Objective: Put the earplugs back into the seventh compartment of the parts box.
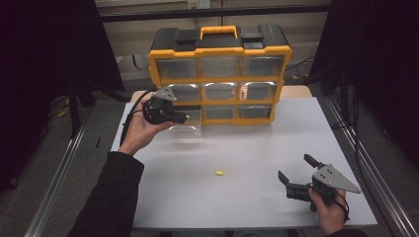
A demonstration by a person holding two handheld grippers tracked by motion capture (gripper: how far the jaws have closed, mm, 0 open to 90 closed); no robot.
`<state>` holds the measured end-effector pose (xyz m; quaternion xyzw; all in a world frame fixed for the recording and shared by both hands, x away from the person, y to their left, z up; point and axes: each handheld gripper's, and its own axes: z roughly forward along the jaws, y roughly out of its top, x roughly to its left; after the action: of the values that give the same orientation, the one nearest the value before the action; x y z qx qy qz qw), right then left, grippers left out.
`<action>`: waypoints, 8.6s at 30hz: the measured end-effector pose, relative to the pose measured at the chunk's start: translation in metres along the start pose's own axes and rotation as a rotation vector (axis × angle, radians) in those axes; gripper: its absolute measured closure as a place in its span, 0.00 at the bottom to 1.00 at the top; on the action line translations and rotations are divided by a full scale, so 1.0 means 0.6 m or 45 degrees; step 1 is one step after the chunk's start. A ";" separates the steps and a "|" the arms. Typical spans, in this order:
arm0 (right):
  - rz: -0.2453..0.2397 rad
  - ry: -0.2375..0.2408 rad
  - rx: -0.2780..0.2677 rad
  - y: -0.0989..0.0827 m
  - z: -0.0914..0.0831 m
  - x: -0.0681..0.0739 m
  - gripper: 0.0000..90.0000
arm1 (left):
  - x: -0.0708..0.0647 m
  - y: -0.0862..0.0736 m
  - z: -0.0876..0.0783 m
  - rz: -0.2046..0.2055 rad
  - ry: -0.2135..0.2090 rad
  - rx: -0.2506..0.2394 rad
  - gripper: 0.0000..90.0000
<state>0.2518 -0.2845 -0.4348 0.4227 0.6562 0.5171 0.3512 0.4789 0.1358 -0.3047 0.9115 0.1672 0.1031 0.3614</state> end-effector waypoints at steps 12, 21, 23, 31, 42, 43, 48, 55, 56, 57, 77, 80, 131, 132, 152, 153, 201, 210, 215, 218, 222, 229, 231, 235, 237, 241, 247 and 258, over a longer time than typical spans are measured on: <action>-0.002 0.007 -0.002 0.000 0.000 -0.001 0.00 | 0.029 0.023 0.012 -0.012 0.071 0.067 0.90; -0.001 0.007 0.000 0.000 0.000 0.000 0.00 | 0.049 0.009 0.037 -0.038 0.066 0.156 0.90; -0.002 0.008 -0.001 0.000 0.000 0.000 0.00 | 0.051 0.005 0.042 -0.041 0.069 0.186 0.90; -0.001 0.008 0.000 0.000 0.000 0.000 0.00 | 0.056 -0.002 0.050 -0.076 0.071 0.206 0.90; 0.002 0.009 -0.002 -0.001 0.000 -0.001 0.00 | 0.067 -0.008 0.070 -0.086 0.068 0.264 0.90; 0.001 0.006 -0.001 -0.001 0.000 -0.001 0.00 | 0.066 -0.009 0.073 -0.099 0.066 0.261 0.90; 0.003 0.009 -0.003 -0.001 -0.001 -0.001 0.00 | 0.067 -0.009 0.080 -0.085 0.071 0.286 0.89; 0.003 0.007 -0.002 -0.001 -0.001 -0.001 0.00 | 0.071 -0.012 0.083 -0.103 0.075 0.277 0.82; 0.004 0.008 -0.002 -0.001 -0.001 -0.001 0.00 | 0.071 -0.013 0.082 -0.106 0.081 0.272 0.78; 0.004 0.010 0.000 0.000 -0.001 -0.001 0.00 | 0.069 -0.013 0.081 -0.114 0.087 0.261 0.74; 0.000 0.006 0.001 0.000 -0.001 -0.001 0.00 | 0.063 -0.014 0.065 -0.097 0.145 0.168 0.34; -0.001 0.006 0.002 0.000 -0.001 -0.001 0.00 | 0.060 -0.015 0.058 -0.110 0.163 0.121 0.25; -0.002 -0.005 0.003 0.000 -0.001 0.000 0.00 | -0.109 -0.100 -0.012 -0.170 0.158 -0.515 0.05; -0.002 -0.005 0.003 0.000 -0.001 0.000 0.00 | -0.112 -0.102 -0.009 -0.165 0.147 -0.506 0.05; -0.003 0.000 0.000 0.000 -0.001 0.001 0.00 | -0.152 -0.099 0.031 -0.028 -0.187 -0.383 0.08; -0.004 0.002 0.003 0.000 -0.001 0.001 0.00 | -0.153 -0.099 0.036 -0.026 -0.205 -0.383 0.07; -0.003 0.006 0.004 0.000 -0.001 0.001 0.00 | -0.179 -0.070 0.207 0.186 -0.401 0.138 0.24; -0.002 0.006 0.006 0.000 -0.001 0.001 0.00 | -0.186 -0.065 0.224 0.215 -0.434 0.226 0.37; -0.004 0.009 0.004 -0.001 -0.001 0.001 0.00 | -0.185 -0.064 0.225 0.226 -0.429 0.235 0.47; -0.004 0.008 0.005 0.000 -0.001 0.001 0.00 | -0.189 -0.063 0.224 0.243 -0.390 0.245 0.53; -0.006 0.013 0.004 0.000 -0.001 0.001 0.00 | -0.191 -0.061 0.223 0.270 -0.420 0.256 0.65; -0.007 0.015 0.005 0.000 -0.001 0.001 0.00 | -0.192 -0.059 0.224 0.263 -0.408 0.255 0.79; -0.007 0.015 0.004 0.000 -0.001 0.002 0.00 | -0.194 -0.059 0.223 0.266 -0.405 0.261 0.83; -0.008 0.013 0.004 0.000 -0.001 0.002 0.00 | -0.196 -0.059 0.223 0.270 -0.408 0.259 0.88; -0.008 0.013 0.005 0.000 -0.001 0.001 0.00 | -0.195 -0.059 0.223 0.262 -0.409 0.260 0.88; -0.008 0.012 0.005 0.000 -0.001 0.001 0.00 | -0.190 -0.061 0.223 0.239 -0.422 0.250 0.90; -0.007 0.012 0.002 -0.001 -0.002 0.001 0.00 | -0.191 -0.061 0.221 0.239 -0.411 0.236 0.90; -0.007 0.008 0.003 -0.001 -0.003 0.001 0.00 | -0.189 -0.053 0.189 0.209 -0.380 0.125 0.90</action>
<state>0.2496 -0.2847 -0.4347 0.4196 0.6590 0.5167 0.3503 0.4020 0.0437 -0.4153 0.9438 0.0413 -0.0125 0.3278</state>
